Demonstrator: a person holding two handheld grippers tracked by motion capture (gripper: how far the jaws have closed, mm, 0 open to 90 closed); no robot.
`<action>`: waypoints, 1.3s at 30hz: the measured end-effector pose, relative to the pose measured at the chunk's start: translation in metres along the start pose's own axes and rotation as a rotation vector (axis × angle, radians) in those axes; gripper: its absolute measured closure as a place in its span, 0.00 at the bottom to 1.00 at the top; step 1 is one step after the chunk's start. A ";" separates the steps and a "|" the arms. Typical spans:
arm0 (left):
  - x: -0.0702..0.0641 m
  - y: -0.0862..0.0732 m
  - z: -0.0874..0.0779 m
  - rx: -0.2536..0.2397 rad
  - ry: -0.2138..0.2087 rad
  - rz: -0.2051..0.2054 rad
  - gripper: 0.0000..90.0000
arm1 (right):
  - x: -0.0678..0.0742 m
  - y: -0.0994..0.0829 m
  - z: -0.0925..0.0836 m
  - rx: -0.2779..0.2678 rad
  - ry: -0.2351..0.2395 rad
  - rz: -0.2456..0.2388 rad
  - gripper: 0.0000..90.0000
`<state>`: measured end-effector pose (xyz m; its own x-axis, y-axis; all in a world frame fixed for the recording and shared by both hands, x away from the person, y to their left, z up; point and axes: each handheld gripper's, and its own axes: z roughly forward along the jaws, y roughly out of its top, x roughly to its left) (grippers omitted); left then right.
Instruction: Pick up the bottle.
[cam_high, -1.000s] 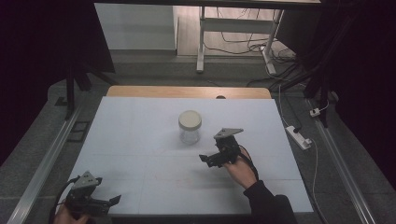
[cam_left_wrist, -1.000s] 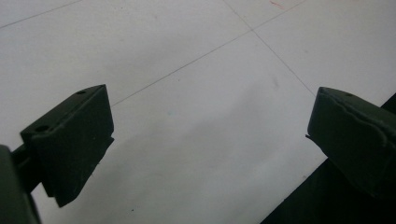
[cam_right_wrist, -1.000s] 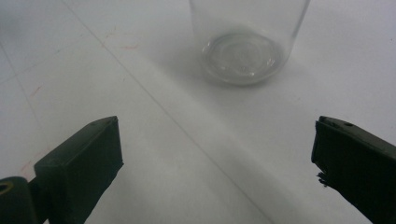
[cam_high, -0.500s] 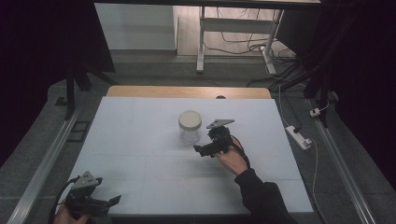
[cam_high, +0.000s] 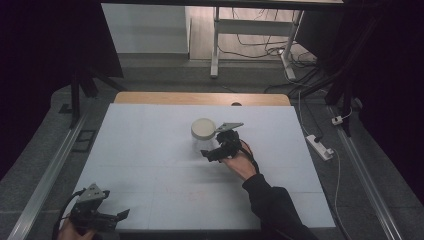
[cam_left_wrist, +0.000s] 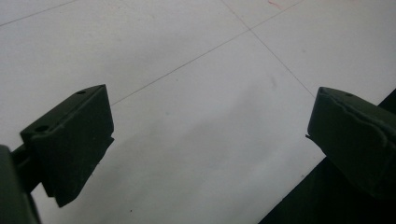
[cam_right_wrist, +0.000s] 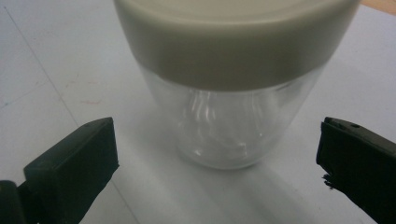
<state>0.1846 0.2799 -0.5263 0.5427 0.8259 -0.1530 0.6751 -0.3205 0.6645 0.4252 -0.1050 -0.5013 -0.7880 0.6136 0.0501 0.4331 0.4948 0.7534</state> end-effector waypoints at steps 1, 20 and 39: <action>0.000 0.000 0.000 0.002 -0.002 0.000 0.02 | 0.000 0.001 0.002 0.002 0.000 -0.002 0.00; 0.000 0.000 0.000 0.006 -0.006 -0.001 0.02 | -0.008 0.013 0.031 -0.024 -0.012 -0.028 0.00; -0.001 0.001 0.001 0.015 -0.003 0.009 0.02 | -0.003 0.019 0.039 -0.059 -0.029 -0.075 0.07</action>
<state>0.1852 0.2787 -0.5265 0.5505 0.8214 -0.1492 0.6773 -0.3349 0.6550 0.4526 -0.0737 -0.5129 -0.8039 0.5942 -0.0258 0.3466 0.5033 0.7916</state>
